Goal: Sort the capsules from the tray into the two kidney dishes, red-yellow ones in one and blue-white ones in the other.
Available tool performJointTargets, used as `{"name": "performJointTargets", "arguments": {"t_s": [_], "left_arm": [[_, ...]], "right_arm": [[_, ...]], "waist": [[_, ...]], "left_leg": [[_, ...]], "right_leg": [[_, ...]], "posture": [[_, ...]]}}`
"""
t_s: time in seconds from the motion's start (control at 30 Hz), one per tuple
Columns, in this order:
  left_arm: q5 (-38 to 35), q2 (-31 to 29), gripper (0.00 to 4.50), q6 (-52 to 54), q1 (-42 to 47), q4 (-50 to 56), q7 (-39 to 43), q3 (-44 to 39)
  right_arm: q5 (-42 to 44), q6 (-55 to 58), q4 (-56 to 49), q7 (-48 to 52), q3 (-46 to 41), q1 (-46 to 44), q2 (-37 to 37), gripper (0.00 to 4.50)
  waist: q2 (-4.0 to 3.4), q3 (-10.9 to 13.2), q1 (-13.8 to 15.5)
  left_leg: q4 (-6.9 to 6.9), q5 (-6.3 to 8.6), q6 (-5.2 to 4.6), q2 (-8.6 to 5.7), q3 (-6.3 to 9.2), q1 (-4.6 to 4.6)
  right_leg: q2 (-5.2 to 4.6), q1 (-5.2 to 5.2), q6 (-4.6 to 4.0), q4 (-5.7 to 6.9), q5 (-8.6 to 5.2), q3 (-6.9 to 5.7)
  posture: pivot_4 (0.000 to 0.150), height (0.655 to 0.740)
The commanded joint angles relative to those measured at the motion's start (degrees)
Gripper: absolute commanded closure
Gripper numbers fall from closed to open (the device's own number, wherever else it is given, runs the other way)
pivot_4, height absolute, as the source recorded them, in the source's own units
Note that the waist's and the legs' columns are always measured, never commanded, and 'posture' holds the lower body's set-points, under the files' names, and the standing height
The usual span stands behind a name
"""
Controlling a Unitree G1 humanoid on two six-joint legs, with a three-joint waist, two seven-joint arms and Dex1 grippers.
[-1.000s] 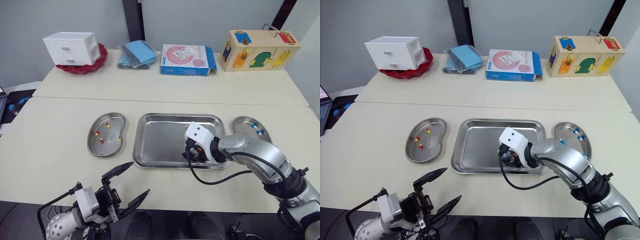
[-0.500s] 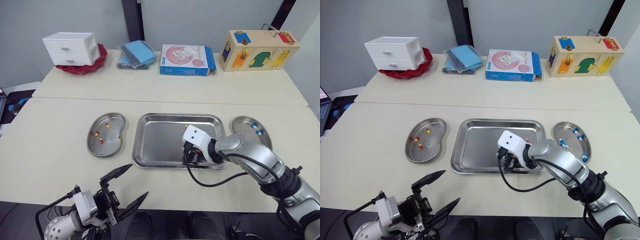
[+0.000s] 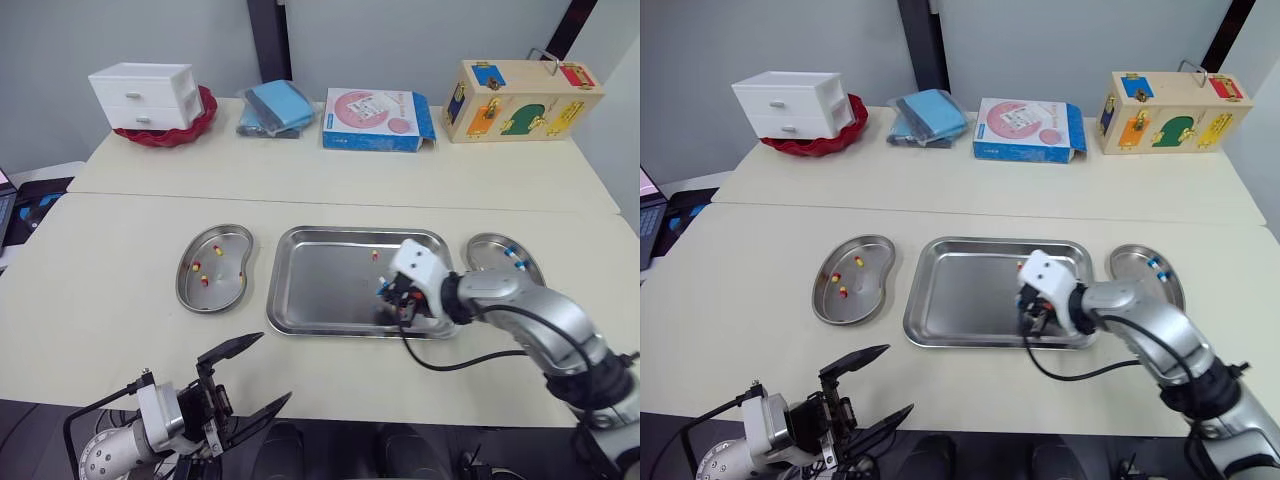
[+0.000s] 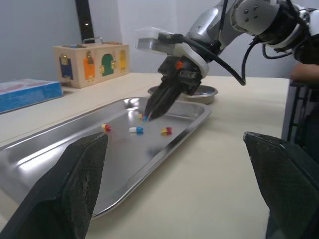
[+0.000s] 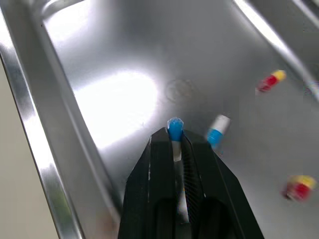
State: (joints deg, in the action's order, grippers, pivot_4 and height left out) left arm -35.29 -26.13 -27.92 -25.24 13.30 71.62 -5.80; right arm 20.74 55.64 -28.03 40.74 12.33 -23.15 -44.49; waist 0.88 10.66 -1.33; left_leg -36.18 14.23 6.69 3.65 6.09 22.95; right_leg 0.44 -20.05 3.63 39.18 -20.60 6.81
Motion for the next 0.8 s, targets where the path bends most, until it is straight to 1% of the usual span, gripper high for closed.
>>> {"name": "performJointTargets", "arguments": {"t_s": [0.03,0.1,0.2,0.3,0.47,0.8], "left_arm": [[-2.5,-0.4,0.0,-0.6,-0.1,2.4,2.5,0.8],[-3.2,0.0,0.0,-0.8,0.1,2.9,3.2,1.5],[-3.8,0.7,0.0,-0.7,0.3,3.5,3.7,2.5],[-3.8,1.0,0.0,0.0,0.8,4.4,3.0,3.0],[-3.7,0.9,0.0,1.3,2.1,5.9,1.4,3.3],[-1.9,0.8,0.0,5.0,4.5,9.9,-3.8,3.5]], "right_arm": [[3.9,-9.5,0.6,7.5,-15.2,7.1,-4.7,4.48],[4.4,-12.9,3.7,10.1,-21.3,11.3,-6.9,4.48],[1.8,-17.7,9.3,11.8,-25.1,15.1,-10.4,4.48],[1.1,-19.8,12.7,12.8,-26.3,16.5,-12.0,4.48],[0.2,-20.9,15.7,12.7,-26.4,16.6,-12.2,4.48],[-0.5,-20.7,17.2,11.1,-25.5,14.8,-11.6,4.48]], "waist": [[0.0,0.0,-0.2],[0.0,0.0,-0.5],[-0.02,0.0,-1.1],[-0.02,0.0,-1.4],[-0.03,0.0,-1.4],[-0.04,0.0,-1.3]], "left_leg": [[0.02,0.01,-0.01,0.0,-0.03,-0.01],[0.04,0.01,-0.01,0.0,-0.06,-0.05],[0.05,0.01,-0.01,0.05,-0.08,-0.16],[0.04,0.01,-0.01,0.04,-0.14,-0.21],[0.03,0.01,-0.01,0.04,-0.12,-0.21],[0.01,0.0,-0.01,0.03,-0.09,-0.25]], "right_leg": [[0.0,0.06,0.0,-0.09,0.0,0.02],[0.0,0.08,0.0,-0.1,0.0,0.05],[0.05,0.13,0.0,-0.05,0.0,0.09],[0.05,0.19,0.0,-0.05,0.0,0.15],[0.05,0.22,0.0,-0.06,0.01,0.14],[0.03,0.32,0.01,-0.08,0.01,0.12]], "posture": [[0.15,0.74],[0.15,0.74],[0.15,0.74],[0.15,0.74],[0.15,0.74],[0.15,0.74]]}}
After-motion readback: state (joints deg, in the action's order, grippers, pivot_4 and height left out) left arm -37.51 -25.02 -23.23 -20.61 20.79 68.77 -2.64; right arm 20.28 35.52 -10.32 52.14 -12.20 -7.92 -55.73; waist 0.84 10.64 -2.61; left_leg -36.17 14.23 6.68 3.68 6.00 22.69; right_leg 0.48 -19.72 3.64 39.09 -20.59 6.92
